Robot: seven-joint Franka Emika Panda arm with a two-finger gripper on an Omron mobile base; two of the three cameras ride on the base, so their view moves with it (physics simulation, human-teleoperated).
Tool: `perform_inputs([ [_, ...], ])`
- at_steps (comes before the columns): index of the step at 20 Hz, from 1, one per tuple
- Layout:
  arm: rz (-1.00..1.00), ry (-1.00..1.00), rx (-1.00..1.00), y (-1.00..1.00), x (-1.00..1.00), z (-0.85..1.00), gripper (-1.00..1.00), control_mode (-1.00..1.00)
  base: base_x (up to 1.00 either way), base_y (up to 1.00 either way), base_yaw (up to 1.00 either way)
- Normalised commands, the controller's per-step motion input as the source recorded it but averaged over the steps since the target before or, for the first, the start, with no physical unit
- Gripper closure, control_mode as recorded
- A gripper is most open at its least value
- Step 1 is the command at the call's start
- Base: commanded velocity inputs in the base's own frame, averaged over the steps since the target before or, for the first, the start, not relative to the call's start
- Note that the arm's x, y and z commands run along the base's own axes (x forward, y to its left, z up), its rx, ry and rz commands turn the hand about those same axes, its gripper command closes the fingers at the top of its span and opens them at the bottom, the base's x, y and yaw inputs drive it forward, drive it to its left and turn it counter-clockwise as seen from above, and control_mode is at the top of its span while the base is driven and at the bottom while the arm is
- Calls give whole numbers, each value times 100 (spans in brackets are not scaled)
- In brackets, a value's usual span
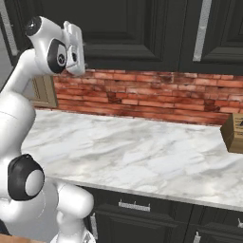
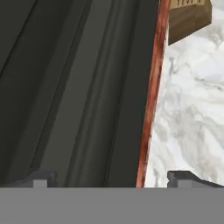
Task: Pick the tangerine from the counter and place it in the cabinet. Then close the cabinet.
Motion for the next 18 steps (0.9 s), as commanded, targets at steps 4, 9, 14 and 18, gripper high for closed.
perform_inputs([
  [4,-2,-1,0,-10,57,-98,-100,-100,0,0,0],
  [9,0,-22,1,-17,69,-60,-100,-100,0,0,0],
  [14,0,-39,2,-16,83,-12,-100,-100,0,0,0],
  [18,1,-17,1,-25,41,-17,-100,-100,0,0,0],
])
